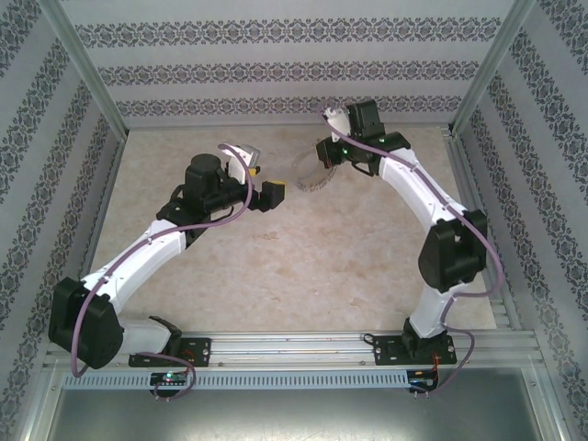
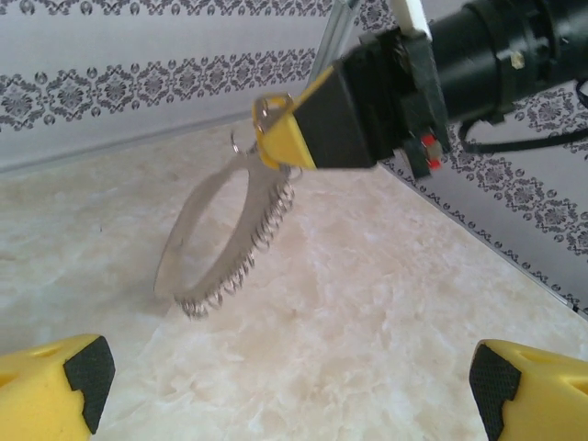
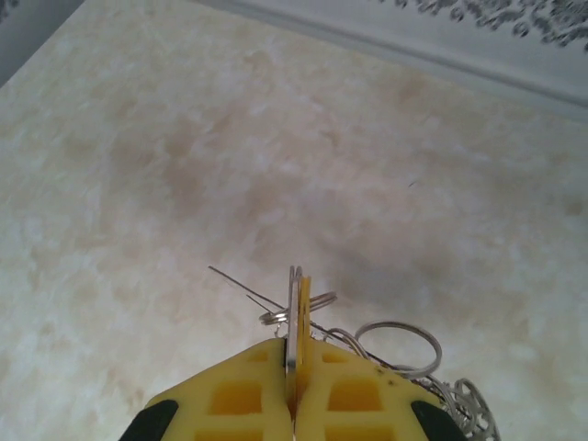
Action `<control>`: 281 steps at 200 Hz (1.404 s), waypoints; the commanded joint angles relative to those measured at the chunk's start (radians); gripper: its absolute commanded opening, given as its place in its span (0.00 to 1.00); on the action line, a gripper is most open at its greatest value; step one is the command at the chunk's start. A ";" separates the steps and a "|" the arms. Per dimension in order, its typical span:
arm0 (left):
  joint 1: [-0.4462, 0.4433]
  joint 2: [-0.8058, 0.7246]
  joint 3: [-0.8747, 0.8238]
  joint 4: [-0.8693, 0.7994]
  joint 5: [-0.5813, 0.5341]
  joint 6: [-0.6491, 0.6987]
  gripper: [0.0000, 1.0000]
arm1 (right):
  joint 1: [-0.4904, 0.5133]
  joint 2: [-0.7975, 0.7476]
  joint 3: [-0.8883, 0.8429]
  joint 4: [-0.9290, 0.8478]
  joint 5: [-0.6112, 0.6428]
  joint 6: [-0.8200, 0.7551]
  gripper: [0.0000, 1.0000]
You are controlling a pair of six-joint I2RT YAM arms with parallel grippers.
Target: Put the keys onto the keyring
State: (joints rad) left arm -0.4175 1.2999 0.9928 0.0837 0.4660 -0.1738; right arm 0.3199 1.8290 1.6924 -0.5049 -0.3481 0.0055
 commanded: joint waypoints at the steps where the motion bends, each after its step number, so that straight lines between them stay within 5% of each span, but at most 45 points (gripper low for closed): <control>1: 0.019 -0.040 -0.015 0.047 -0.007 -0.028 1.00 | -0.020 0.057 0.078 0.019 0.001 0.040 0.00; 27: 0.023 -0.053 -0.025 0.051 -0.004 -0.035 1.00 | -0.031 0.070 0.004 0.064 0.003 0.075 0.00; 103: 0.023 -0.067 -0.055 0.082 0.038 -0.109 1.00 | 0.031 -0.071 -0.576 0.391 0.015 0.311 0.00; 191: 0.023 -0.053 -0.048 0.093 0.081 -0.155 1.00 | 0.136 -0.089 -0.728 0.443 0.023 0.363 0.00; 232: 0.024 -0.055 -0.037 0.082 0.107 -0.168 1.00 | 0.169 -0.318 -0.871 0.443 -0.035 0.392 0.66; 281: 0.023 -0.084 -0.054 0.082 0.108 -0.190 1.00 | 0.072 -0.677 -0.915 0.303 0.012 0.408 0.92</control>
State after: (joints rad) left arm -0.4034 1.2533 0.9443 0.1204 0.5644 -0.3378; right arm 0.4465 1.2751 0.7822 -0.1246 -0.3634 0.4023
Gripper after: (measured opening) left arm 0.999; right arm 0.886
